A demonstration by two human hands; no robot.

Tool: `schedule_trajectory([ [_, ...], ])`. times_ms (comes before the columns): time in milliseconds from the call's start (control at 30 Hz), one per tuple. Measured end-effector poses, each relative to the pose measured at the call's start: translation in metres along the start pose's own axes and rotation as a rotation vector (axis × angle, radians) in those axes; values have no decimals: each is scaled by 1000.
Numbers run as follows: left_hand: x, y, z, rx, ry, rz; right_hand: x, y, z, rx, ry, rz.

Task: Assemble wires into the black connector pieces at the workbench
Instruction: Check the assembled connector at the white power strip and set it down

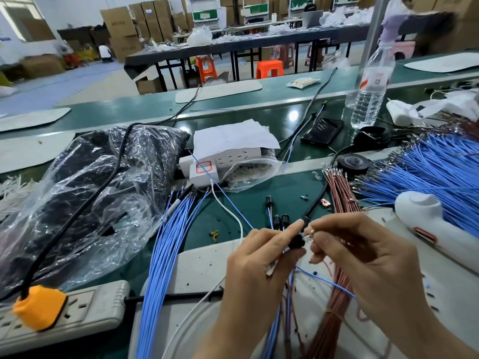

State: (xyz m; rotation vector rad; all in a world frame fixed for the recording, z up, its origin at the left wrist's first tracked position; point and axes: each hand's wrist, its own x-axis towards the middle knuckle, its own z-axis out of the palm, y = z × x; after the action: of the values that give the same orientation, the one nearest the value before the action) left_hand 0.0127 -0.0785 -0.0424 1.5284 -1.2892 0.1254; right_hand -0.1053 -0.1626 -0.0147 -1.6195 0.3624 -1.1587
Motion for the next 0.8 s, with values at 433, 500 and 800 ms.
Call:
schedule_trajectory([
  [433,0,-3,-1,130,19,-48,9,6,-11,-316,-183,-49],
  [500,0,-4,-1,113,8,-85,11,9,-13,-360,-211,-41],
  [800,1,-3,-4,-123,-180,-212,17,7,-18,-295,-347,89],
])
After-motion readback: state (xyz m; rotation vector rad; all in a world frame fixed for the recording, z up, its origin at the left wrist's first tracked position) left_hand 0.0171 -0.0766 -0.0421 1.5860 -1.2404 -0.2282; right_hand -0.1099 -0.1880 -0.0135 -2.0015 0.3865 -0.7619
